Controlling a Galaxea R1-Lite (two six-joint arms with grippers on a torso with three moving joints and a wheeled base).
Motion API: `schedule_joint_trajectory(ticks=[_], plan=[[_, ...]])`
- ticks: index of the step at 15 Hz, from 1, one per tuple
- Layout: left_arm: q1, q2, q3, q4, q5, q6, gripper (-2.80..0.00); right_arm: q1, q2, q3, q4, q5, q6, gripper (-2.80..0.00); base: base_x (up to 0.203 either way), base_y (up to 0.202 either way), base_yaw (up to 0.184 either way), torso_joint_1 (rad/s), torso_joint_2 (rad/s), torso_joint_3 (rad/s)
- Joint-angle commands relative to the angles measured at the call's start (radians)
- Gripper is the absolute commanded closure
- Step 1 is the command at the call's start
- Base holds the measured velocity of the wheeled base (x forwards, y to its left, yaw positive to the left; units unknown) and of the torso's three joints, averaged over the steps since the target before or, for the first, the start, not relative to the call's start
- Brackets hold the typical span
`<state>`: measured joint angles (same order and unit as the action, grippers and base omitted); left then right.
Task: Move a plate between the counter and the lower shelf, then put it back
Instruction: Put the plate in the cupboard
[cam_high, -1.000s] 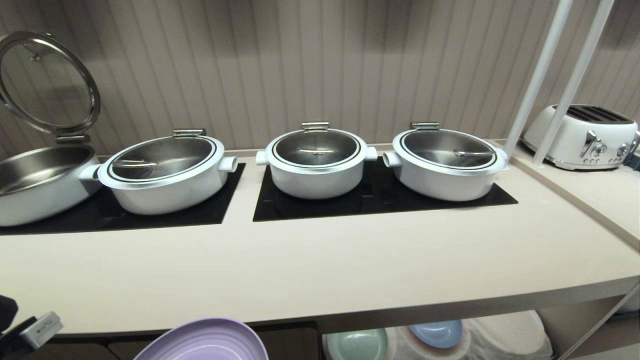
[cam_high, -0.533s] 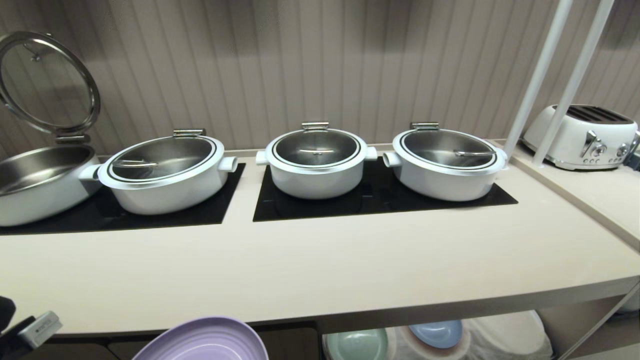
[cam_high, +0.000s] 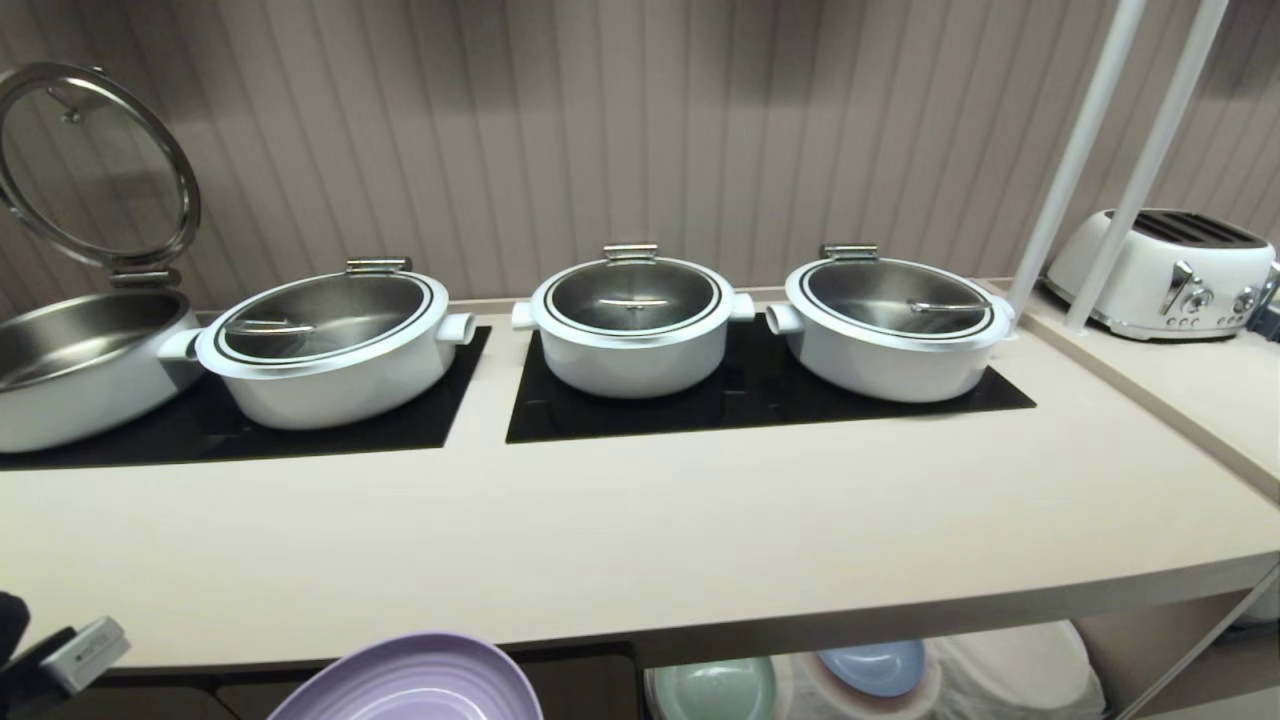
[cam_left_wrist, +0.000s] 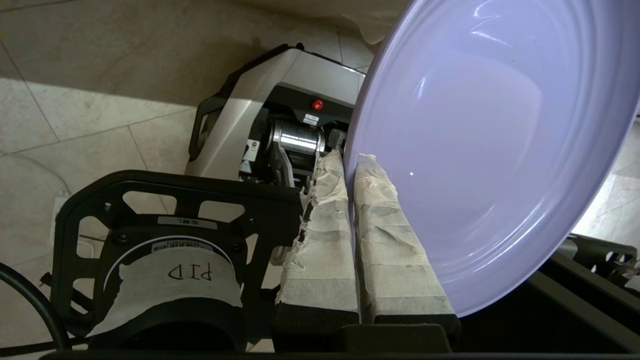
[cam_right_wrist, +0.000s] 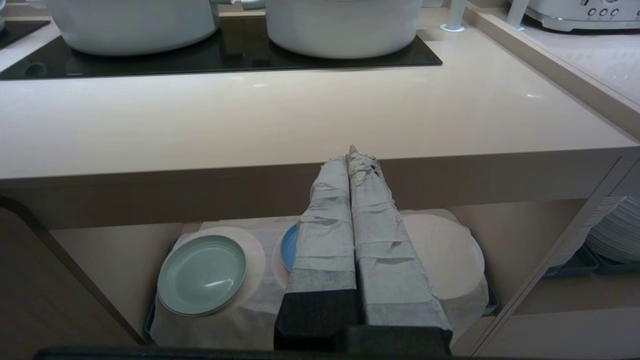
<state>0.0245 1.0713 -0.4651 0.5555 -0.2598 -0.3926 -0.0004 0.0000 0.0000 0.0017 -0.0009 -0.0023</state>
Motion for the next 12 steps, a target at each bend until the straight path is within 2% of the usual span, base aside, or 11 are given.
schedule_joint_trajectory(ticks=[1,12], plan=[[0.000,-0.005,-0.003,0.003,0.001,-0.003,0.00,-0.001,0.000,0.000,0.000,0.000,-0.001,0.00,0.000,0.000,0.000,0.000,0.00,0.000],[-0.003,-0.067,0.005,0.006,-0.009,-0.005,0.00,-0.001,0.000,0.000,0.000,-0.001,-0.001,0.00,0.000,0.000,0.000,0.000,0.00,0.000]])
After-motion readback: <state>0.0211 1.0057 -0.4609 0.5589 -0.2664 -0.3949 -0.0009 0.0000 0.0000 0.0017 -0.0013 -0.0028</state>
